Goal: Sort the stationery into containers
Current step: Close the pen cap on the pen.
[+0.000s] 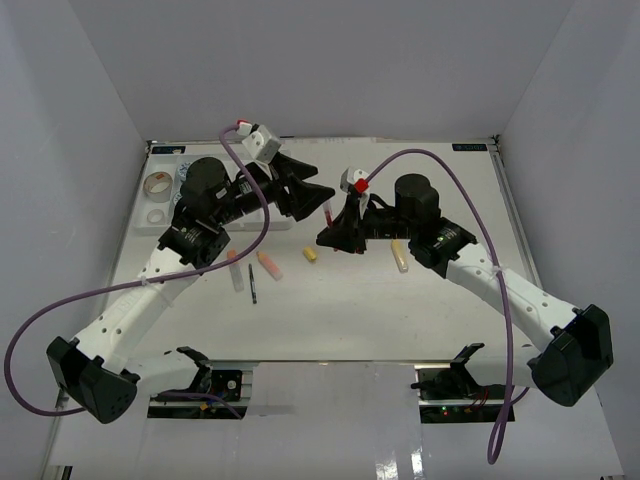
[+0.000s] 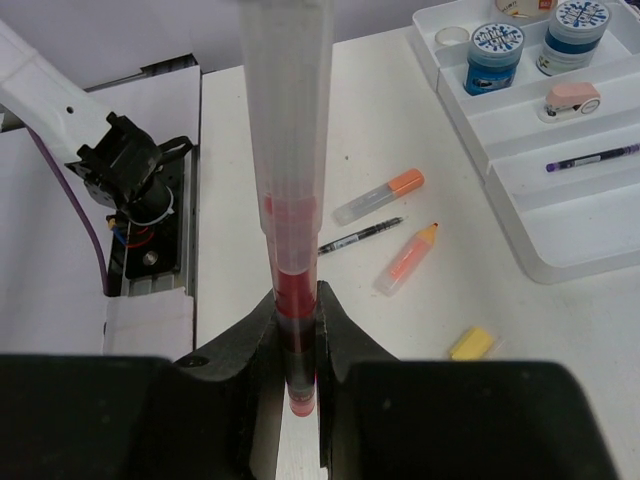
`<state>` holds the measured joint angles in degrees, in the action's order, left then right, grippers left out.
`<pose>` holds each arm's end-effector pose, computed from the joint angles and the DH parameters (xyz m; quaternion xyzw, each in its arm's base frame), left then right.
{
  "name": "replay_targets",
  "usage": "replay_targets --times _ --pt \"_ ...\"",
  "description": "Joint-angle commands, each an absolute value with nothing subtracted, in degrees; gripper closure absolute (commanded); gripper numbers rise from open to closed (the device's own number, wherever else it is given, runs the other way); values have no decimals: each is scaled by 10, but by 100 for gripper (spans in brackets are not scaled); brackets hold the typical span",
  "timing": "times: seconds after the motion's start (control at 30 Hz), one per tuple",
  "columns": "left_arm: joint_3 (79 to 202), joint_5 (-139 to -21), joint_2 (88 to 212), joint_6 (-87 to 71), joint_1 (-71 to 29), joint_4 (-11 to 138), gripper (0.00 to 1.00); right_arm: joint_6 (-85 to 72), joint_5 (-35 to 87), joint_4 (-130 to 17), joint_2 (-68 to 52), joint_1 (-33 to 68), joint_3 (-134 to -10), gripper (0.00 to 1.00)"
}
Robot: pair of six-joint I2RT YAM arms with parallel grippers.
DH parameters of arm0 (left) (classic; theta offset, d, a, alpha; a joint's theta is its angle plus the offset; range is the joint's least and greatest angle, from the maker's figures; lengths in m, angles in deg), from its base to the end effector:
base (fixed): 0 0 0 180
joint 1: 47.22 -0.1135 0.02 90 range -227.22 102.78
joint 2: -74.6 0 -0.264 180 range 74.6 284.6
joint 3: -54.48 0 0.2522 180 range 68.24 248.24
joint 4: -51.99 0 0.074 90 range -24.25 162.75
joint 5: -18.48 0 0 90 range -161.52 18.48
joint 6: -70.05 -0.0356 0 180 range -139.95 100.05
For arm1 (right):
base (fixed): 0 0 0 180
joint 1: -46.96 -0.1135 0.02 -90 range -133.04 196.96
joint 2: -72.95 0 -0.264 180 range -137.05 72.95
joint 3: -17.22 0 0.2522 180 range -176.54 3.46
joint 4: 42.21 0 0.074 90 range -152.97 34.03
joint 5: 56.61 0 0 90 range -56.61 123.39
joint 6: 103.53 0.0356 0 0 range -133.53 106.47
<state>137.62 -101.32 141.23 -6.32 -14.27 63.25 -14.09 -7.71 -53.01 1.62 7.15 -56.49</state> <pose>0.2098 -0.1571 0.4371 0.2966 0.6102 -0.4415 0.5872 0.2056 0.2019 0.3593 -0.4599 0.5863 0.4558 0.4869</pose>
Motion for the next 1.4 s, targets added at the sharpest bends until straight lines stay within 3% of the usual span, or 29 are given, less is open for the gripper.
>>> replay_targets --times 0.0,0.37,0.77,1.17,1.37 --pt "1383 -1066 1412 -52 -145 640 24 -151 -99 -535 11 74 -598 92" --pt "1357 -1074 1417 -18 -145 600 27 -152 -89 -533 0 76 -605 92" --pt "1349 -1085 1438 4 -145 585 38 -146 -92 -527 -6 76 -608 92" --pt "1348 -1106 1440 13 -145 579 61 -141 -91 -514 -7 76 -606 92" --pt "1339 -1121 1440 24 -145 579 66 -140 -91 -509 -4 76 -610 92"
